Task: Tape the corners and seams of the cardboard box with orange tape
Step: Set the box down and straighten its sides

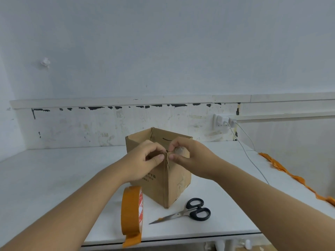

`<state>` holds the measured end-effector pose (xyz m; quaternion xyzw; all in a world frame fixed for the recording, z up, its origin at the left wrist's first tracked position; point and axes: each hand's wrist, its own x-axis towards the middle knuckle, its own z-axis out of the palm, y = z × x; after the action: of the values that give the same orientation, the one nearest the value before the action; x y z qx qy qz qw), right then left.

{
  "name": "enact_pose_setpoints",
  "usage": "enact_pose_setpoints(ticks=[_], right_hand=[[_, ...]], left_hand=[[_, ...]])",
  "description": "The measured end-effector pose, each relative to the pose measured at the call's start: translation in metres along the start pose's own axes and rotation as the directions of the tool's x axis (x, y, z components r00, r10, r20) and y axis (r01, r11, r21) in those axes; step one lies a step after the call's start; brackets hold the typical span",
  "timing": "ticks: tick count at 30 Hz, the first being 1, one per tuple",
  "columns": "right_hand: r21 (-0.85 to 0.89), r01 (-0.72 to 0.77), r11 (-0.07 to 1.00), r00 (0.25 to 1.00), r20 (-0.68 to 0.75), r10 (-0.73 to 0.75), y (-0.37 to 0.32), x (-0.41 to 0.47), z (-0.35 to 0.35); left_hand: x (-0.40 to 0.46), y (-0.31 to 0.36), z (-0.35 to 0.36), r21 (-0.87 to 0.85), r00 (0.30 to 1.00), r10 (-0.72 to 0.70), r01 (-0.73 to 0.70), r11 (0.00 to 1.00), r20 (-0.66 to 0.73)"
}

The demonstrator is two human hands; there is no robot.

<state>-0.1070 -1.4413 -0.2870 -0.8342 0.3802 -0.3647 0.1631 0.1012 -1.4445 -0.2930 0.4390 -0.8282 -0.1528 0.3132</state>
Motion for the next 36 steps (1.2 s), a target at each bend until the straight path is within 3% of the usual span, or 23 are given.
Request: enact_pose_setpoints(ticks=[20,31,36], right_hand=[[0.053,-0.014,0.998,0.998,-0.064,0.017,0.001,0.002,0.012],[0.118,-0.008,0.993,1.000,-0.023,0.011,0.007,-0.001,0.007],[0.140,0.030,0.990,0.996,-0.086,-0.018,0.007,0.001,0.013]], left_hand=[[-0.003,-0.005,0.006,-0.072,1.000,0.024,-0.025,0.997,-0.016],[0.001,-0.002,0.007,-0.015,0.999,0.005,-0.006,1.000,-0.039],[0.001,-0.003,0.006,-0.041,0.998,0.008,-0.011,0.999,-0.070]])
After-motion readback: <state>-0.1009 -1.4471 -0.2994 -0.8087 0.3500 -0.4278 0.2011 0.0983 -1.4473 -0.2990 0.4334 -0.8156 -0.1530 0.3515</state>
